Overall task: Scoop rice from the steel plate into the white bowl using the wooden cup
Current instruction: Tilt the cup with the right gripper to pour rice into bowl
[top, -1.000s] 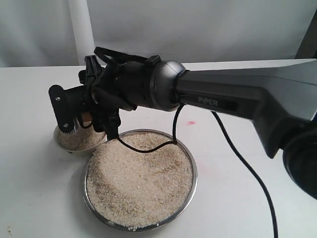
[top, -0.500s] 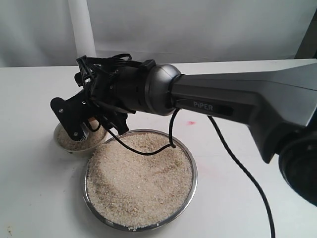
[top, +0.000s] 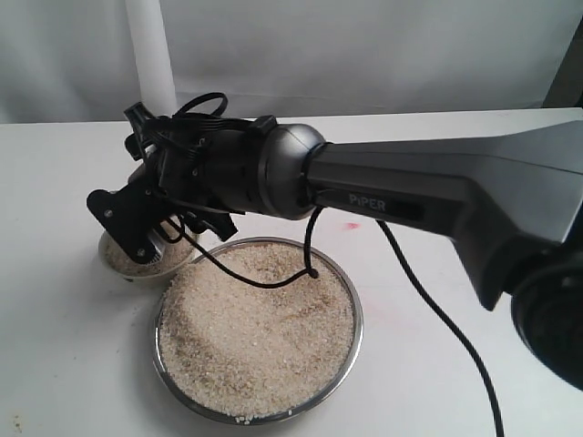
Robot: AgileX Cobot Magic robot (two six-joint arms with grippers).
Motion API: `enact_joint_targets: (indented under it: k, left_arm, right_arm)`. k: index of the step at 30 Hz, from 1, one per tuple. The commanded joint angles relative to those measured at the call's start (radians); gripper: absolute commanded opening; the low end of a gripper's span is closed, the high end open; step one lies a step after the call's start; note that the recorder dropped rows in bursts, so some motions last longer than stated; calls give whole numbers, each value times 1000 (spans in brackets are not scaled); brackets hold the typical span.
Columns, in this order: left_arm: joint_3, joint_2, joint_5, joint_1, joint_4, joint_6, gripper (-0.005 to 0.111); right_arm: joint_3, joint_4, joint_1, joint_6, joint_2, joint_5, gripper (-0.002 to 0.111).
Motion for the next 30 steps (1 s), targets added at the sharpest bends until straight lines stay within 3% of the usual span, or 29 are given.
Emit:
enact_joint_targets:
  k: [1,30]
  left_arm:
    - [-3,-3,-5,-4,-5,-6,0]
    - [-3,-3,-5,-4,-5,-6,0]
  right_arm:
    - [-9,-56,18,-3,-7,-20,0]
    - [-9,-313,32,-8,-7,15,0]
